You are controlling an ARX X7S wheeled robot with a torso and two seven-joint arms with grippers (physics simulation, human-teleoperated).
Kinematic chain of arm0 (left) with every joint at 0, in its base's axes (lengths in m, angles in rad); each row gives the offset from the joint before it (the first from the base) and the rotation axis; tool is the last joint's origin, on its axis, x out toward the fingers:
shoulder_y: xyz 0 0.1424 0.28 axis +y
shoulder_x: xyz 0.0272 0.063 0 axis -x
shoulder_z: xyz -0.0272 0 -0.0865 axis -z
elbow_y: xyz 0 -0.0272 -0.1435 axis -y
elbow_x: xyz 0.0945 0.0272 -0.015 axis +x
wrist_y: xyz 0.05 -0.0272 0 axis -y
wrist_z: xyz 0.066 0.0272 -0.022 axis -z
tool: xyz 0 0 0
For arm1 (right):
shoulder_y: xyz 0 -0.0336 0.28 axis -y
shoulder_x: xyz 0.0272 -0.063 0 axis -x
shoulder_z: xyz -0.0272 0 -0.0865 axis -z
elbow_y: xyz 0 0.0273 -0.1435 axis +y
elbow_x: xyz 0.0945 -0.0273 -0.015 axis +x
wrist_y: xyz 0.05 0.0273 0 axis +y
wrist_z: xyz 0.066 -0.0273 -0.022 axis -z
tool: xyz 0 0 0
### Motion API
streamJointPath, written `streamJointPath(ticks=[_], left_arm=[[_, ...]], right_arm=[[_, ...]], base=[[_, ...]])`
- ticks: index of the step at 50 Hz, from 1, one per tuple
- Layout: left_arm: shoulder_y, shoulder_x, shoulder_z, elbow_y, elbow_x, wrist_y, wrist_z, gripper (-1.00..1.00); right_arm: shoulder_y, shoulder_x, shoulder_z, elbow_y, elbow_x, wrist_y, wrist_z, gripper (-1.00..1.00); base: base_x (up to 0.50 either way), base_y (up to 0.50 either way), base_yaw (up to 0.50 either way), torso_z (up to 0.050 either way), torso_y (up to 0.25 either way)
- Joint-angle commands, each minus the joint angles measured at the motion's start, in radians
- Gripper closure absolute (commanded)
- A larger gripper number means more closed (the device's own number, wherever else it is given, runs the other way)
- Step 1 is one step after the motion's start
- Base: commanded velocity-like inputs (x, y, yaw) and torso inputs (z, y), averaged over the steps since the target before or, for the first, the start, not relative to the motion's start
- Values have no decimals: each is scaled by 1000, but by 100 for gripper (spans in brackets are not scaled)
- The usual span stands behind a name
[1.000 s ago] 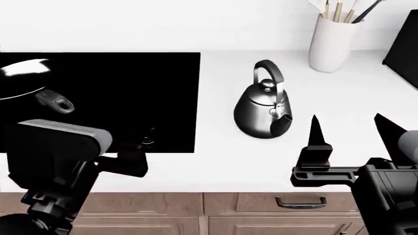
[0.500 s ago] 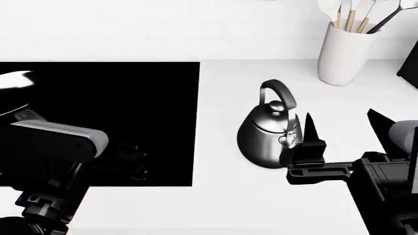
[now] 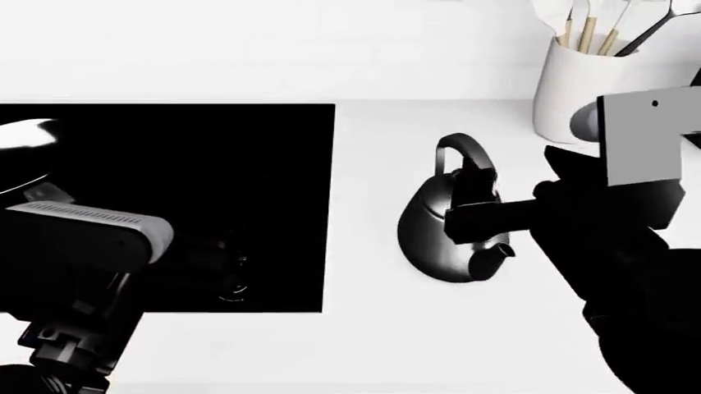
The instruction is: Pick the kettle from the counter and place it on a stove burner. Then turn the burner on.
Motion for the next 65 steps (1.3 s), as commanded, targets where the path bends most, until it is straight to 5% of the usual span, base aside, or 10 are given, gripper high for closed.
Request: streamJointPath(ticks=[1,9,34,35,65], left_arm=[[3,-7,4,-18,1,27,-3,-100],[13,-12,32,-31,31,51,9,-100],[44,-27,51,-63,69,103,22,-100],[45,-27,51,-64,69,104,23,-100],[51,-38,55,-51,36,108,-10,-100]], right_arm=[[86,-98,-47,177,55,111,-48,-100],[146,-192,-86,323,62,186,-98,-100],[66,-195,-125,401,-31,168,-202,-100],[68,-195,-126,400,-35,170,-205,100],[145,-150,-93,336,-105,187,-187,100]], base=[[0,0,0,0,0],[0,0,0,0,0],[0,0,0,0,0],[0,0,0,0,0],[0,0,0,0,0]])
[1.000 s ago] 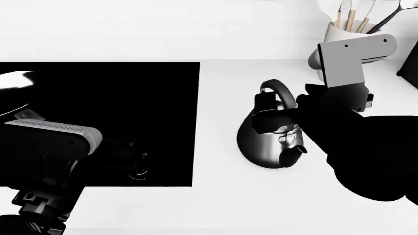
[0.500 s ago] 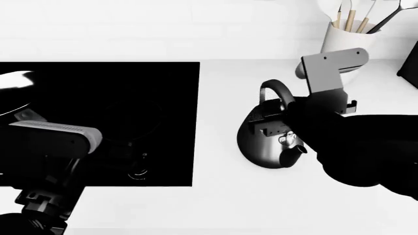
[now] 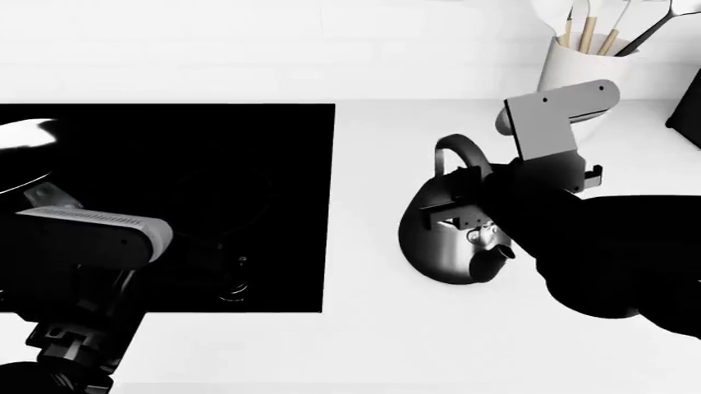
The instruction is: Pick the kettle from the counter and place it on a stove burner. Then turn the burner on.
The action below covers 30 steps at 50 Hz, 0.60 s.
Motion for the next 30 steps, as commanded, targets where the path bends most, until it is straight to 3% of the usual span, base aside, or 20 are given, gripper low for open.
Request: streamJointPath(ticks=[1,30], left_arm=[[-7,-6,1,4,-14,-2,-14,-100],[-26,-23,7,-6,-33,14,-27,-100]], right_arm=[[71,19,48,-27,-46,12,20,100],[165,32,91,-39,-63,29,82,100]], base=[[0,0,0,0,11],[0,0,0,0,2]])
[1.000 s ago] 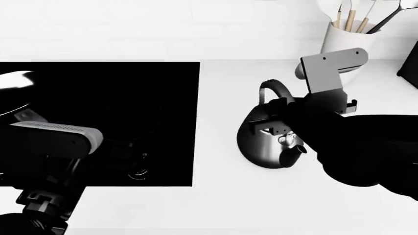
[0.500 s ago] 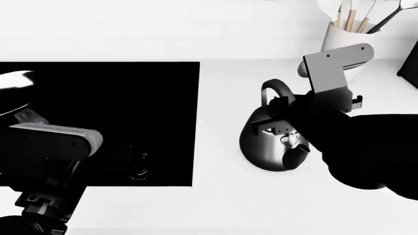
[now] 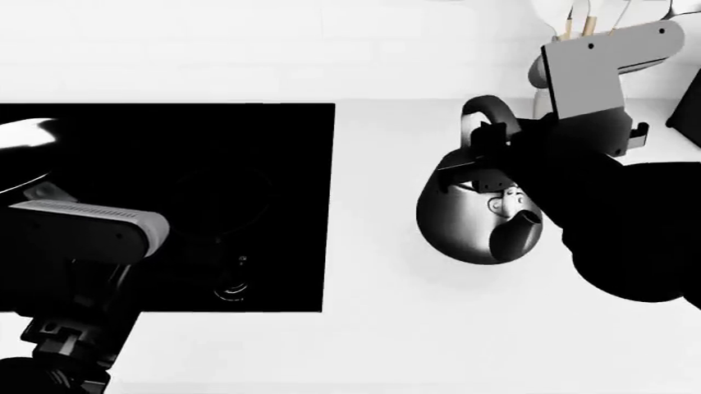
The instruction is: Pick the kettle from the counter and place it on a stove burner. Then turn the burner on.
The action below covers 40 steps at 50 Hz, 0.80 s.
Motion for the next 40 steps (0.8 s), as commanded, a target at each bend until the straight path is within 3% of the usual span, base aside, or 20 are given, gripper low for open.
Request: streamJointPath(ticks=[1,7,40], left_arm=[[1,-6,4,-4,0,11,-2,-100],[1,-9,6,-4,-2,14,-5,-100],[20,-24,26,-13,14,51,0,-100]], right_arm=[[60,6,55,4,-75,3,15,100],[73,7,53,7,-86,15,18,100],[77,-4,46,14,-97,30,12,100]], base=[[0,0,0,0,0],[0,0,0,3,2],[0,412,0,1,2]])
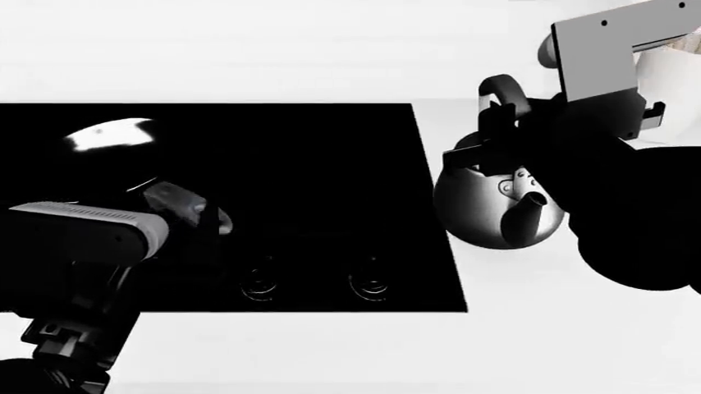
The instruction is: Pick the kettle from the counter and place it on a stove burner. Then turn the burner on.
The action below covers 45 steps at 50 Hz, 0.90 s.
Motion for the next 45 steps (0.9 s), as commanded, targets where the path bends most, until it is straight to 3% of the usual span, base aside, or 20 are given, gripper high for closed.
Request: streamJointPath(ticks=[1,16,29,45], left_arm=[[1,-5,5,-3,-1,9,-2,-100],[2,-11,8,-4,-8,15,-10,-100],[0,-17,11,-7,-14,21,-14,-100],[18,-23,16,-17,6,47,-5,-100]], right_arm=[[39,3,39,7,-61,11,7,100],[38,2,41,11,-62,11,5,100],[47,-13,43,27,-73,11,-7,100],[46,-197,2,217,-273,-80,-247,100]], base=[[0,305,0,0,0],[0,257,0,1,2],[0,21,0,1,2],[0,0,0,1,2]])
